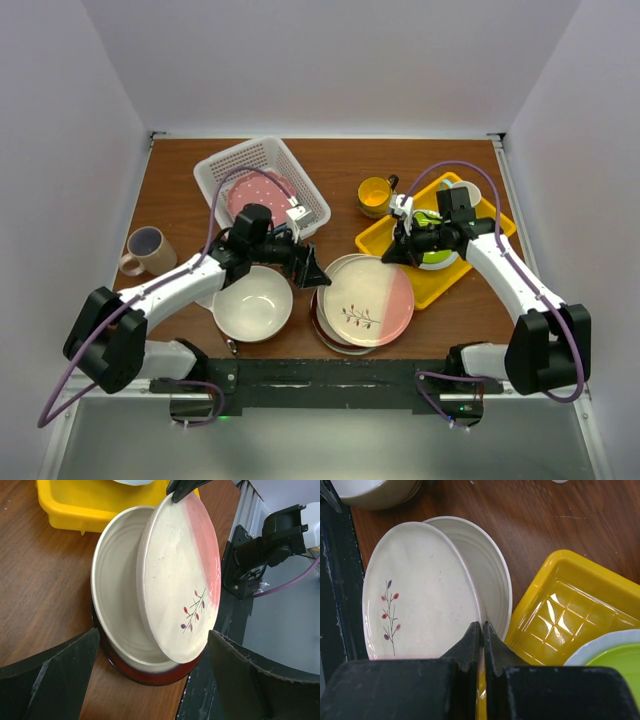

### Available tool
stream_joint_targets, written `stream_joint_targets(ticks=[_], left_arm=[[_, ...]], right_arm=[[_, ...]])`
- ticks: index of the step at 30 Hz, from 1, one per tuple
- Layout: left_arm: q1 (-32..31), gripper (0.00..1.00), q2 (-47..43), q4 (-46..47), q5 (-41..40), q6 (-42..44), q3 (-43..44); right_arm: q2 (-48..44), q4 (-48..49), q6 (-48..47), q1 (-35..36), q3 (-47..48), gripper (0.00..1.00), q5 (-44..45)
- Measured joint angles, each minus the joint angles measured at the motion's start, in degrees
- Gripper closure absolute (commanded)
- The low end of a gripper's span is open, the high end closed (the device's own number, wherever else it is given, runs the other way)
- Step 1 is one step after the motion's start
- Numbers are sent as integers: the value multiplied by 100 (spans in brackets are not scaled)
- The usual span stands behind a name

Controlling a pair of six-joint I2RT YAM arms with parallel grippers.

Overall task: Place the mixed dishes into the plastic bin
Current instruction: Pick up the plate at the center of the board.

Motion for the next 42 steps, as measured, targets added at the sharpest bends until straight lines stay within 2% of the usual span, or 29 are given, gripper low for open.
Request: stream_joint_targets(ticks=[19, 25, 31, 36, 37, 39, 40, 42], left_arm=[[-501, 8, 839, -111, -402, -90, 426], [-675, 13, 1029, -234, -496, -85, 601], [-881, 23, 1233, -361, -501, -63, 706], [-944, 35, 1333, -424, -463, -24, 748], [-949, 40, 1360, -444, -439, -13, 761], [-960, 46, 1419, -483, -382, 15, 793], [-966, 54, 1440, -494, -363, 31, 804], [-977, 61, 1480, -531, -356, 74, 822]], right_arm=[[-11, 61, 4, -15, 0, 100, -76], [-13, 72, 4, -22, 0, 100, -105], [-48, 74, 4, -33, 0, 100, -144], [-98, 76, 7, -48, 0, 100, -214], [-98, 79, 7, -48, 0, 100, -212], [-98, 76, 7, -57, 0, 100, -214], [-98, 76, 7, -59, 0, 100, -219], [-98, 74, 9, -68, 0, 100, -223]])
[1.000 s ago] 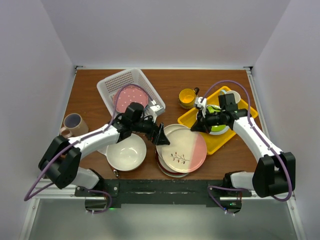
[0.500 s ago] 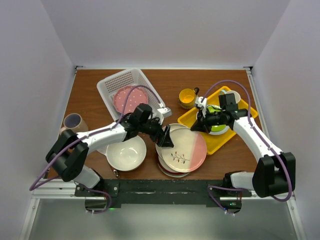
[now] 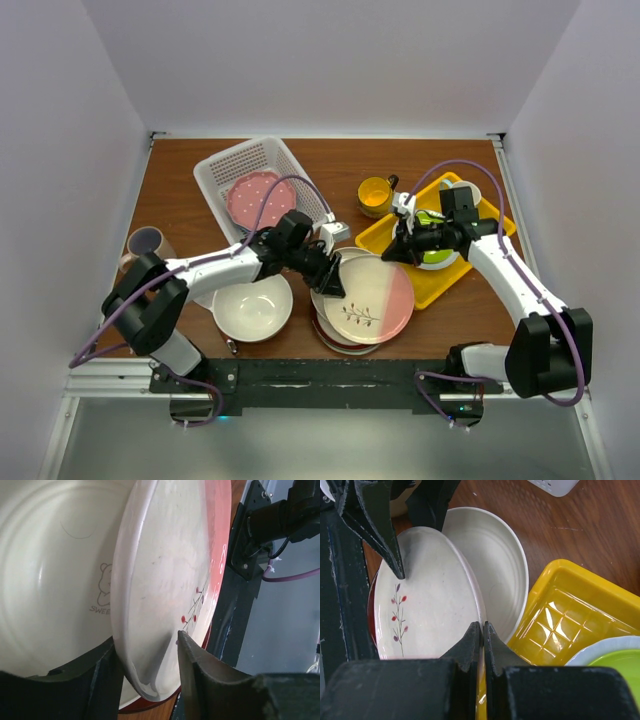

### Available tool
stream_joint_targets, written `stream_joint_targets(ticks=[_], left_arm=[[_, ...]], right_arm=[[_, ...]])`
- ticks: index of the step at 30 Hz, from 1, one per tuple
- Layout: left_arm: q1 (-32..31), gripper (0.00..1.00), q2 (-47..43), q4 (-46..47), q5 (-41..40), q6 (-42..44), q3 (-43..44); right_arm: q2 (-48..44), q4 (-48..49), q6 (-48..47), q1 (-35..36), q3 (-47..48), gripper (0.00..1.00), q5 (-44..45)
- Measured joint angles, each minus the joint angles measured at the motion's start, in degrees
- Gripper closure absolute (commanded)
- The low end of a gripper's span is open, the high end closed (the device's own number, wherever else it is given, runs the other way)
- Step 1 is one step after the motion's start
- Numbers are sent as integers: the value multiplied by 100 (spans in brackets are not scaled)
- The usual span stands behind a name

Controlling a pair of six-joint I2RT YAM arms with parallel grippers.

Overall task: Place the mixed dishes into the plastic bin
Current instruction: Pick up the plate at the center of the board.

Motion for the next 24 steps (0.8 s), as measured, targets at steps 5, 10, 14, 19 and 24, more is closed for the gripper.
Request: stream_joint_targets(ticks=[5, 10, 14, 19, 24], left_arm=[[50, 83, 11, -85, 168, -177, 33], [129, 100, 4, -136, 463, -540, 74], [131, 100, -7, -127, 498, -525, 74], [181, 100, -22, -116, 564, -533, 74], [295, 100, -105, 24, 660, -533, -9]], right_arm=[[-17, -24, 2, -13, 0, 100, -55], [-140, -105, 2, -55, 0, 100, -173], [-144, -105, -2, -55, 0, 100, -173], [-144, -94, -24, -55, 0, 100, -190], [-140, -37, -52, -57, 11, 94, -282]])
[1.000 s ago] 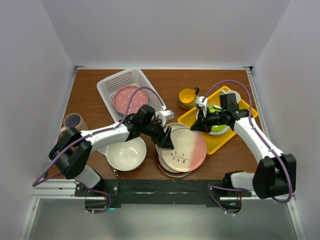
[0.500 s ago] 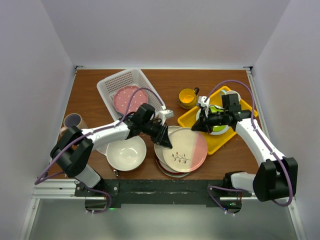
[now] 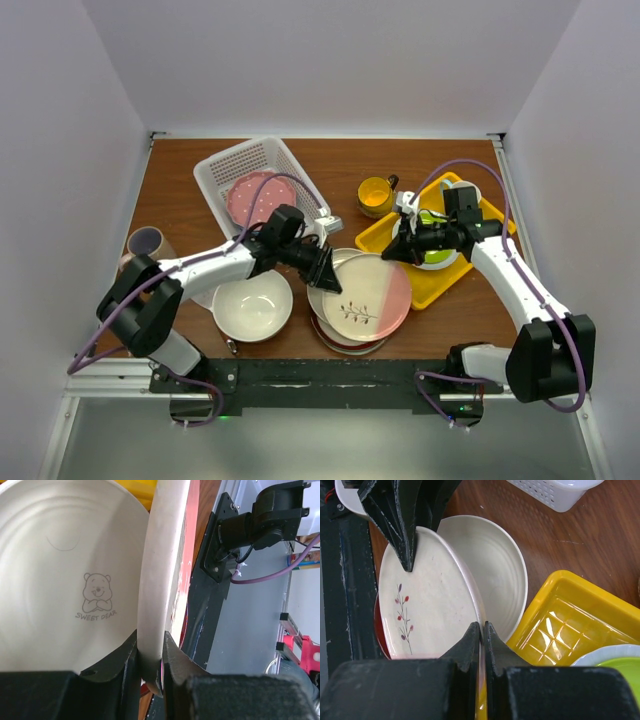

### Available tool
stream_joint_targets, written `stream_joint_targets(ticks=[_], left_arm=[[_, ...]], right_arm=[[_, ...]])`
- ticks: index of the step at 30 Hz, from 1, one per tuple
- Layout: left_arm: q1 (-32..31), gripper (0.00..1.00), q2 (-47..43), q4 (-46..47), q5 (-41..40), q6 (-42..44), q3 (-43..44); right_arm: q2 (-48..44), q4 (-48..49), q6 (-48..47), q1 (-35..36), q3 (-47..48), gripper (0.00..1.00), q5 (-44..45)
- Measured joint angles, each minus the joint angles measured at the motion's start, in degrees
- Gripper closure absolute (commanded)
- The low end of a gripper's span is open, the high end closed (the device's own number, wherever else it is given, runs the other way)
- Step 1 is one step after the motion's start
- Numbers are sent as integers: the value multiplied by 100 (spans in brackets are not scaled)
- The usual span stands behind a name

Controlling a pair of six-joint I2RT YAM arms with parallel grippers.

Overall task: Place the mixed dishes into the plastic bin
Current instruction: Pick up the plate at the center of the board.

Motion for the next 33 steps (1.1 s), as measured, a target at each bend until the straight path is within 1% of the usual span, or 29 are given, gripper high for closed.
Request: stream_joint_targets(ticks=[1, 4, 5, 11, 20, 24, 28, 33], left_arm=[[26, 100, -24, 28, 13, 0, -24], [85, 100, -72, 136, 52, -4, -87], [105, 100, -85, 177, 68, -2, -105], [166, 100, -195, 400, 111, -42, -219], [302, 100, -293, 597, 188, -205, -374], [374, 100, -341, 732, 234, -334, -422], [433, 100, -448, 820, 271, -450, -487], [463, 100, -551, 970, 317, -590, -533]], right_arm=[[0, 4, 0, 0, 2, 89, -9], [2, 11, 2, 0, 4, 83, -24], [4, 11, 4, 0, 4, 78, -26], [4, -7, 7, -17, 4, 62, -28], [2, -15, 11, -101, 4, 45, -111], [2, -24, 11, -164, 7, 34, -157], [-9, -39, 15, -249, 7, 27, -173], [-127, -61, 11, -385, 7, 21, -286]])
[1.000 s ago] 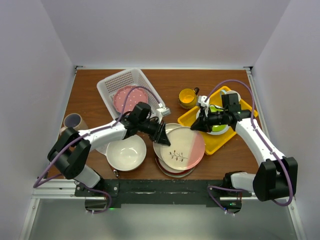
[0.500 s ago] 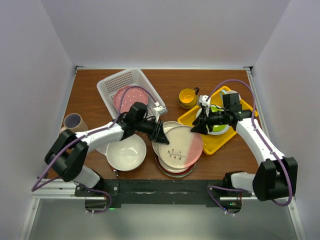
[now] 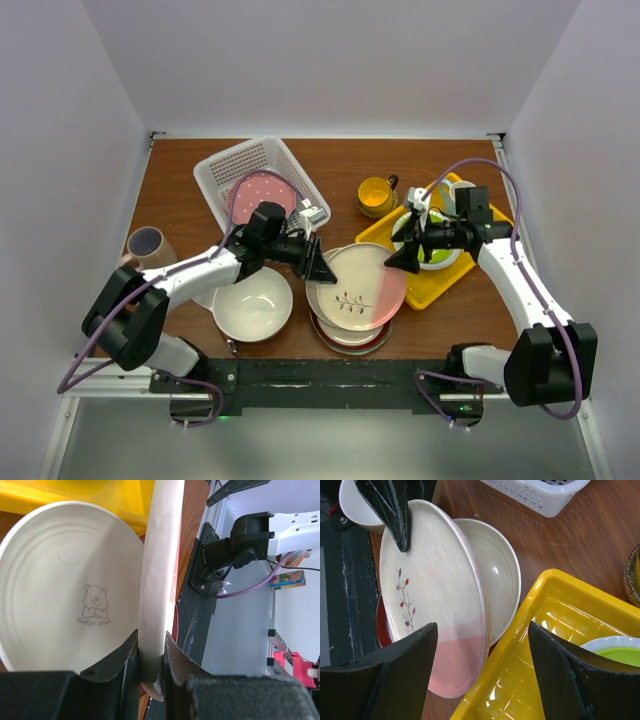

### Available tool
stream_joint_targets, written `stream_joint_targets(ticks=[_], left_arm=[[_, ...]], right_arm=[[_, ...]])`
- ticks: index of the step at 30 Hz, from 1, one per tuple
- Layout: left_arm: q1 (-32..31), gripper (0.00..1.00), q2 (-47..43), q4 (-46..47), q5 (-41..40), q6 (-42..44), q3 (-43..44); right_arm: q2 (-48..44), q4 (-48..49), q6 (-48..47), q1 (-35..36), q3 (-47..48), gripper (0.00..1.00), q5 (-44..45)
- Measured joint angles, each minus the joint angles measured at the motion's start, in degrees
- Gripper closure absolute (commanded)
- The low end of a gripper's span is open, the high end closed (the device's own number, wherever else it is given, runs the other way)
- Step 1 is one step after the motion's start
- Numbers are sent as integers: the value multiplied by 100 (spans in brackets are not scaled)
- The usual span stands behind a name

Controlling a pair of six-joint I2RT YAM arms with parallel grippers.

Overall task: Place the mixed dishes into the plastic bin
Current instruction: Pick up the plate at the center of the board.

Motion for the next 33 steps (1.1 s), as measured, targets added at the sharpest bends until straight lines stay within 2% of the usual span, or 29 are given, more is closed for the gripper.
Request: stream_joint_targets(ticks=[13, 33], left_arm=[[66, 100, -243, 17, 48, -162, -26], [372, 100, -732, -166, 129, -227, -26]], right_arm=[[-138, -208, -68, -243, 22, 13, -199], [-295, -337, -109, -402, 28, 6, -343]])
